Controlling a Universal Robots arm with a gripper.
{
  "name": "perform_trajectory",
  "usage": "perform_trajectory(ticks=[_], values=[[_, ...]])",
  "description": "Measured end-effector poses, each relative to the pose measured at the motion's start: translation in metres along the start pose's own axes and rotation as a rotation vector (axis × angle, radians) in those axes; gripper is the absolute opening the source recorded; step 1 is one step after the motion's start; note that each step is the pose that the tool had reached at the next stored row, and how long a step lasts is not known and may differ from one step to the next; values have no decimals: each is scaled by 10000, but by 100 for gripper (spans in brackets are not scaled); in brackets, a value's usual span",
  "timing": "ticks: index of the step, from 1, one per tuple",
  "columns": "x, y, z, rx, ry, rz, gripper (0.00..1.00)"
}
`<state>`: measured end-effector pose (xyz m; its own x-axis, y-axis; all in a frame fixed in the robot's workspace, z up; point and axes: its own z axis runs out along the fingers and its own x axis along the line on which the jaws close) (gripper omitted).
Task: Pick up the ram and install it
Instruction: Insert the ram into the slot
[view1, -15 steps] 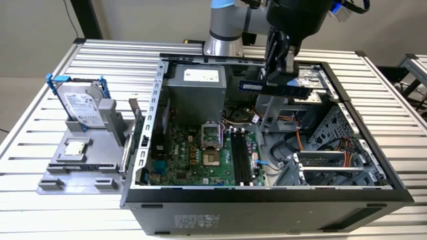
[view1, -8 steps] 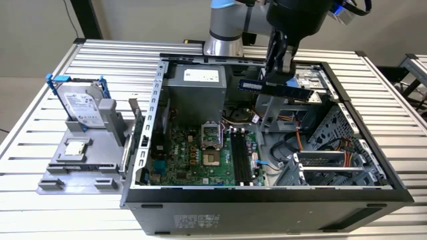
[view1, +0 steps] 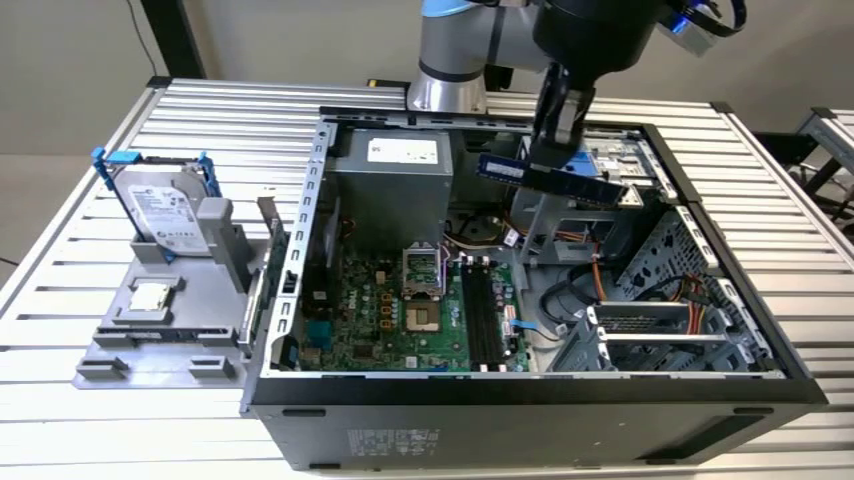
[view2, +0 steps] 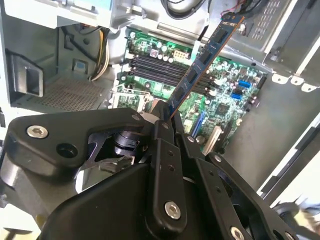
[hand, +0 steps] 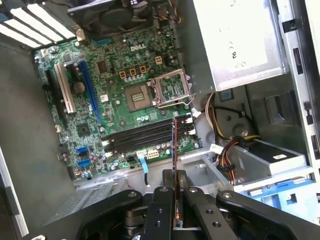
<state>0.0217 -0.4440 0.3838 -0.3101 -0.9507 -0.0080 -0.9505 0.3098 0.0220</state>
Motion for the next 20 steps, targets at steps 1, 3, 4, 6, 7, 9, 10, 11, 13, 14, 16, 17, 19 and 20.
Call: perform_trajectory(ticks=[1, 3, 4, 6, 7, 9, 10, 11, 13, 14, 16, 17, 19, 20], values=[[0, 0, 0, 1, -3, 137, 0], [0, 0, 0, 3, -10, 399, 0], [0, 0, 0, 4, -13, 547, 0], [0, 0, 0, 7, -19, 823, 0], [0, 0, 0, 8, -22, 969, 0], [0, 0, 0, 10, -29, 1264, 0], [0, 0, 0, 11, -31, 1418, 0], [0, 0, 0, 13, -35, 1566, 0], [0, 0, 0, 15, -41, 1867, 0], [0, 0, 0, 16, -45, 2026, 0], [0, 0, 0, 19, -52, 2340, 0], [0, 0, 0, 20, -55, 2489, 0], [0, 0, 0, 22, -62, 2779, 0], [0, 0, 0, 24, -64, 2925, 0]])
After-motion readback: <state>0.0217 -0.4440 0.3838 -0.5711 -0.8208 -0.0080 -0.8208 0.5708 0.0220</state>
